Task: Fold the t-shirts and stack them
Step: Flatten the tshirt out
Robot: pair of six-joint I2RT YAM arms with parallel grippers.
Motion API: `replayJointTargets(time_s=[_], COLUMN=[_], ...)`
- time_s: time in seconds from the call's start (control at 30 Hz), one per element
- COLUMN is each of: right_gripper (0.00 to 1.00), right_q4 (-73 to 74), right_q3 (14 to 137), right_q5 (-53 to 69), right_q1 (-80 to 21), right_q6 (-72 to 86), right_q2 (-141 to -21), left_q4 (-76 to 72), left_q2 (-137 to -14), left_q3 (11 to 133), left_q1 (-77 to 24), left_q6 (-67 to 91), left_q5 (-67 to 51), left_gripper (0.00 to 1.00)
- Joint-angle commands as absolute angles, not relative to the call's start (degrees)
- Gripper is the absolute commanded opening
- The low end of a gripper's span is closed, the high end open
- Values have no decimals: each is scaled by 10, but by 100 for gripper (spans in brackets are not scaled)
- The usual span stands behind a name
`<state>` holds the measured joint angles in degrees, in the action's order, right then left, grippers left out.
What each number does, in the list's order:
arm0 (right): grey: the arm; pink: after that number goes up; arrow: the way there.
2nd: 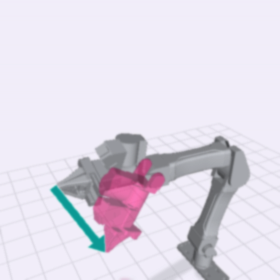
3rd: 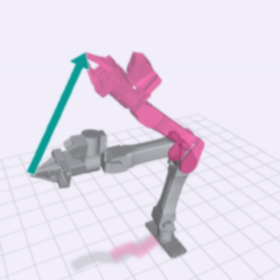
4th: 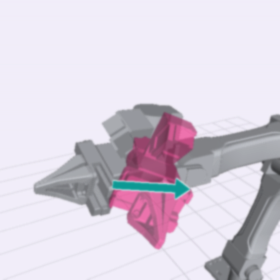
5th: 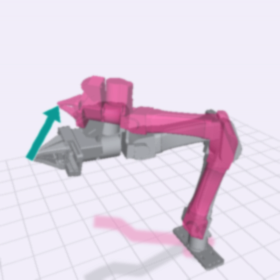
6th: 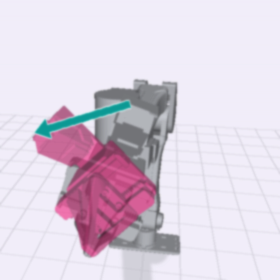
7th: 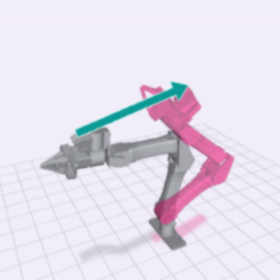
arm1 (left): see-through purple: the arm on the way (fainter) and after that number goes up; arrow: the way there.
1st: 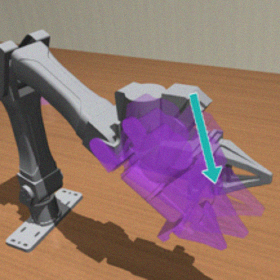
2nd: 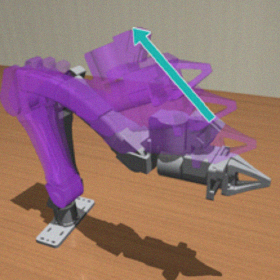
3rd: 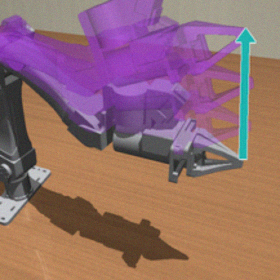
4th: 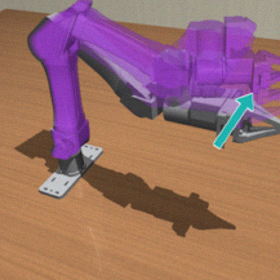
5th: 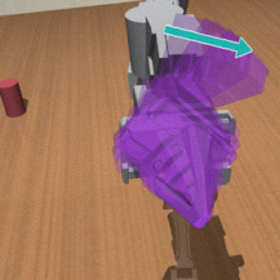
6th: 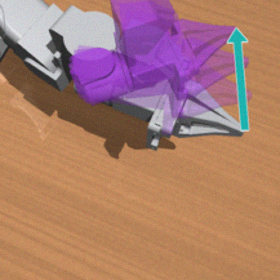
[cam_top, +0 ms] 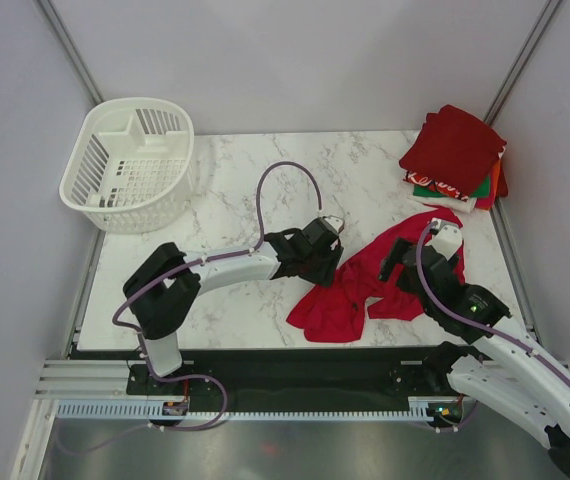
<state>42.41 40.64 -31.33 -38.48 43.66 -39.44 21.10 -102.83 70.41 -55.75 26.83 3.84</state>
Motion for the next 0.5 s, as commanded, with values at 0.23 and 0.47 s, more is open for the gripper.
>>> replayJointTargets(time_s=[0.23, 0.47], right_gripper=[98, 98], right_q4=[406, 402], right_q3=[402, 411], right_q5=[-316, -311], right_q1=[-386, -386], right_q6=[430, 423], right_q2=[-398, -410], left_q4=[206, 234], left_q2=[-1037, -949], left_q3=[722, 783], left_q1=[-560, -560], left_q6=[247, 224], left_q5=[43, 90], left_gripper=[2, 2])
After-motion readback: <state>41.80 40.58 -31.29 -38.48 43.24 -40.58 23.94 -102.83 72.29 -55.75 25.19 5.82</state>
